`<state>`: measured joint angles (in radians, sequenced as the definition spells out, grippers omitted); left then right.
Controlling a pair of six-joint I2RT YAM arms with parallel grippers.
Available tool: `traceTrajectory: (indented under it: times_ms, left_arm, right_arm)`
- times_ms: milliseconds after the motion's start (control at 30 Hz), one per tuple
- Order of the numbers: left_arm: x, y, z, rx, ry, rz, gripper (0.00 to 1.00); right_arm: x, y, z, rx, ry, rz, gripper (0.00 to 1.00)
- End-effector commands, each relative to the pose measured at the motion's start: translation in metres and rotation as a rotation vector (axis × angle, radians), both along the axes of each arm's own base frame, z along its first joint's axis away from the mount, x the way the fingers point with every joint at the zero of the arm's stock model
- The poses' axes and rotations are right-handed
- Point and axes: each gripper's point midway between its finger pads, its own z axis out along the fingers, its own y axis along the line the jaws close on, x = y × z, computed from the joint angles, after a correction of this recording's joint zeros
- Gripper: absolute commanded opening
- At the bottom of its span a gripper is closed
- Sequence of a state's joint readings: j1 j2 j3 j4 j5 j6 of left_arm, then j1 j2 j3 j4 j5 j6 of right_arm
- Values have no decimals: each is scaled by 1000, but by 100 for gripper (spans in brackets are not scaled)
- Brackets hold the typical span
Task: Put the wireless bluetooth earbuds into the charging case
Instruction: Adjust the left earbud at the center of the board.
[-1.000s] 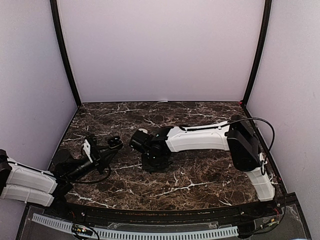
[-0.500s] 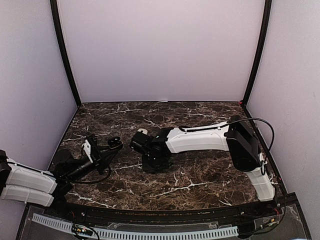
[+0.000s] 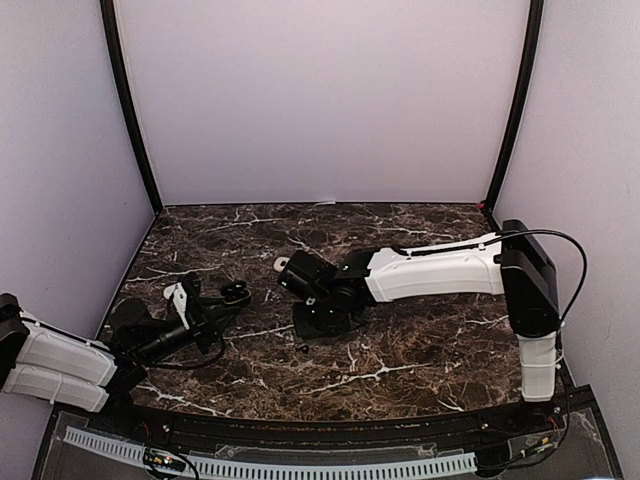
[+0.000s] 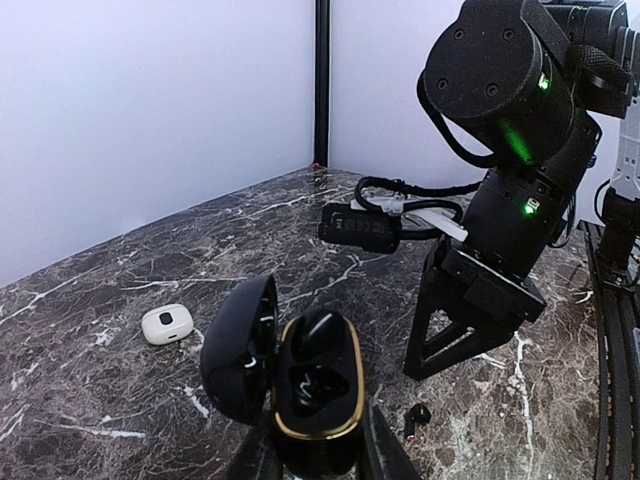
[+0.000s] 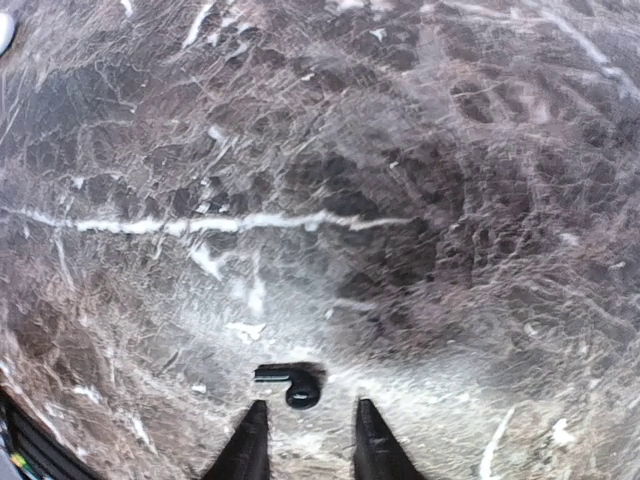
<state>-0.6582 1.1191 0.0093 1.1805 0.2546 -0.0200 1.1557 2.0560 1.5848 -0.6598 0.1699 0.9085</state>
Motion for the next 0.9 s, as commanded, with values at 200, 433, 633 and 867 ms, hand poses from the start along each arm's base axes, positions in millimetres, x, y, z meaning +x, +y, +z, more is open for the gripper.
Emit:
traceTrajectory:
  times_ms: [200, 433, 633, 867]
  left_arm:
    - [-1, -2, 9, -30, -22, -17, 19]
    - [-2, -3, 9, -30, -19, -29, 19]
    - [-3, -4, 11, -33, -20, -33, 19]
    - [-3, -4, 10, -32, -16, -35, 19]
  right_arm:
    - [-19, 23, 1, 94, 76, 166, 39]
    - [-22, 17, 8, 173, 138, 178, 37]
    - [-26, 18, 8, 217, 173, 185, 35]
    - [-32, 20, 4, 244, 212, 205, 33]
